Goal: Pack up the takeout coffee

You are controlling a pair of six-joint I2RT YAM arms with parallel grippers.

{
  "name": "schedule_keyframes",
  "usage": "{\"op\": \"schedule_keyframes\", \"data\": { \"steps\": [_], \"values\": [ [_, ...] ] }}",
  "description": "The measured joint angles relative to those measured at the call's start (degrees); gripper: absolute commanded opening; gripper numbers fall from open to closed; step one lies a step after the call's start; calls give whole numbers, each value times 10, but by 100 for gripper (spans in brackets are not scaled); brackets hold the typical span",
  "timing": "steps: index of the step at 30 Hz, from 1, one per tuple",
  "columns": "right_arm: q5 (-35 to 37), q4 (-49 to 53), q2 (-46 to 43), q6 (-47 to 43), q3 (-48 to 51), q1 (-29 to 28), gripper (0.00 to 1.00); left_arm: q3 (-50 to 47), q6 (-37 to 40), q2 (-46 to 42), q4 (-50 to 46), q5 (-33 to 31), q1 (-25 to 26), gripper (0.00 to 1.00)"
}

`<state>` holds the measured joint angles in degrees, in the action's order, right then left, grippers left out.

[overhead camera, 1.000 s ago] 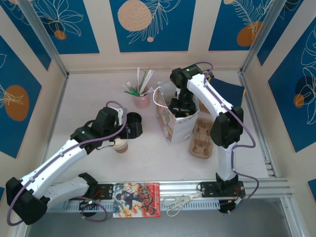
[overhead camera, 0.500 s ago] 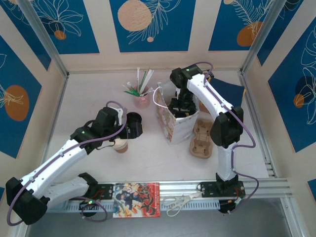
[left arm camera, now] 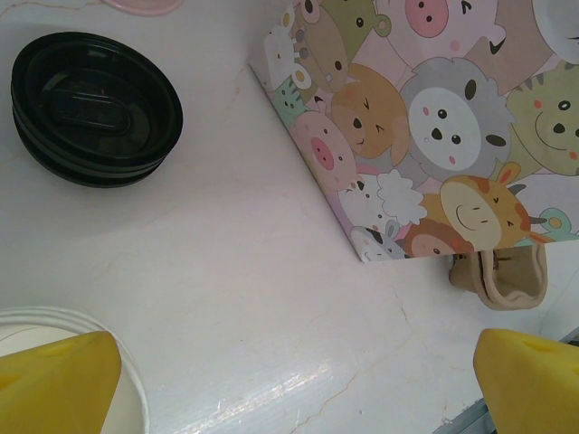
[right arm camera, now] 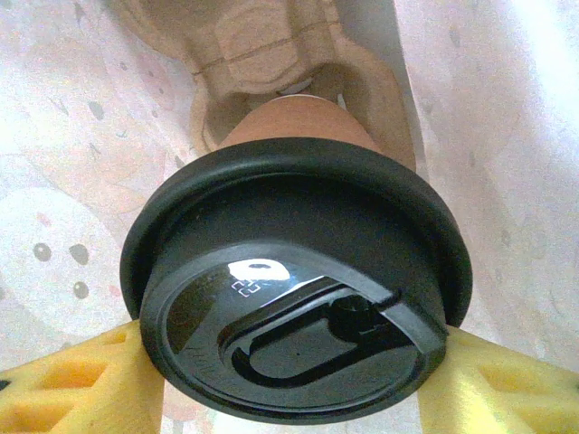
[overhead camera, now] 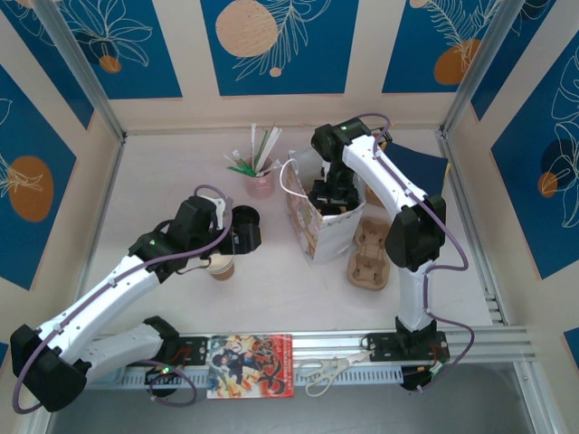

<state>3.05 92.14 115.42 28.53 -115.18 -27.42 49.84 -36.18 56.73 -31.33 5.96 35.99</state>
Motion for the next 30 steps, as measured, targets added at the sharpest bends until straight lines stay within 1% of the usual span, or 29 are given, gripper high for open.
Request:
{"op": "schedule_keyframes", "data": {
  "steps": [30],
  "values": [
    [10, -15, 3, -6, 10, 2, 64, -7, 0, 0, 0, 15, 0, 100]
  ]
}}
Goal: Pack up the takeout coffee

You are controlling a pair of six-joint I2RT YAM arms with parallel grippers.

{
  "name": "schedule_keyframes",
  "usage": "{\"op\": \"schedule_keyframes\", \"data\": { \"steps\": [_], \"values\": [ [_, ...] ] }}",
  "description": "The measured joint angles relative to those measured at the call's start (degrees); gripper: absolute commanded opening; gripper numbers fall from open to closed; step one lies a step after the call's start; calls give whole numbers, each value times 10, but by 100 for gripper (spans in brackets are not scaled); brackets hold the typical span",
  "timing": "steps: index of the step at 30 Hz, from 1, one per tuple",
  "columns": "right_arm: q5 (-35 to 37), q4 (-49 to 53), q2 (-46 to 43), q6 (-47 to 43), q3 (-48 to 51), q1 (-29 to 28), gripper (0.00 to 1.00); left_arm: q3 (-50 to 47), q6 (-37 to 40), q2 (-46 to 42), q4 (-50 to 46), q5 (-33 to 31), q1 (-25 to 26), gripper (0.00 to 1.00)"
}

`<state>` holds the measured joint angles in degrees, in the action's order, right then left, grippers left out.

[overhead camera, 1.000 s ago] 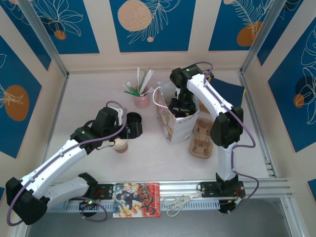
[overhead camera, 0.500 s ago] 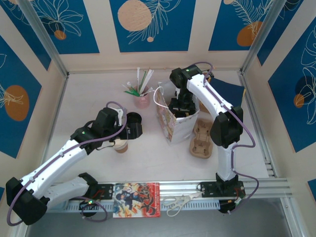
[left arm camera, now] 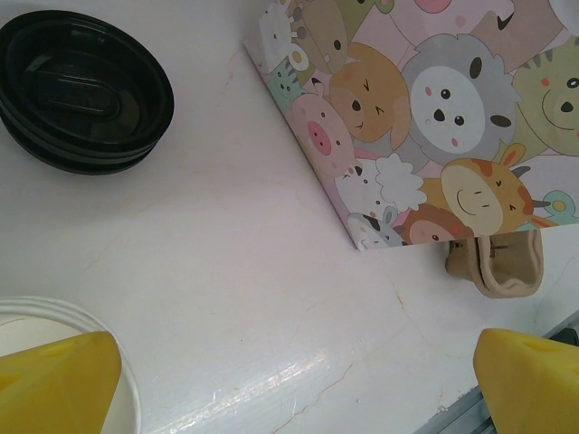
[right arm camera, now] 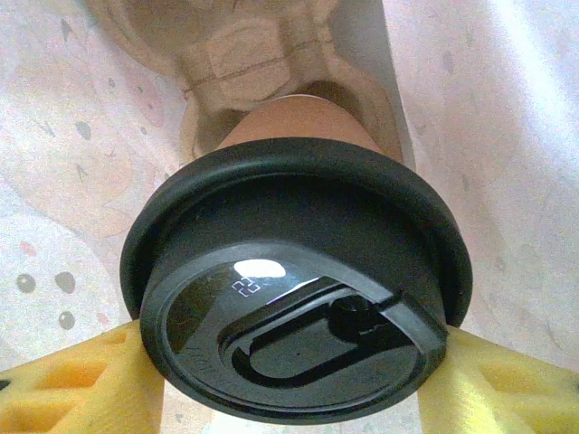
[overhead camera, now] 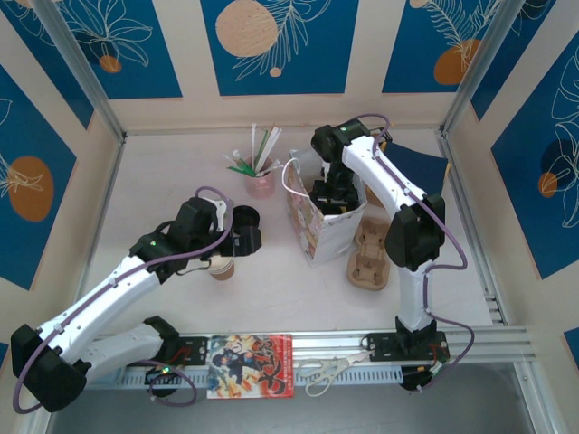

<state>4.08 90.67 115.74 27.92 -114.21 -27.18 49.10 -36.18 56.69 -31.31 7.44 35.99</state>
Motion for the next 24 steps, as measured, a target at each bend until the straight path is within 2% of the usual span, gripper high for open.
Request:
{"op": "schedule_keyframes", "data": {
  "steps": [24],
  "values": [
    [0, 0, 7, 0, 0, 3, 64, 0, 0, 7, 1, 8, 0, 100]
  ]
}}
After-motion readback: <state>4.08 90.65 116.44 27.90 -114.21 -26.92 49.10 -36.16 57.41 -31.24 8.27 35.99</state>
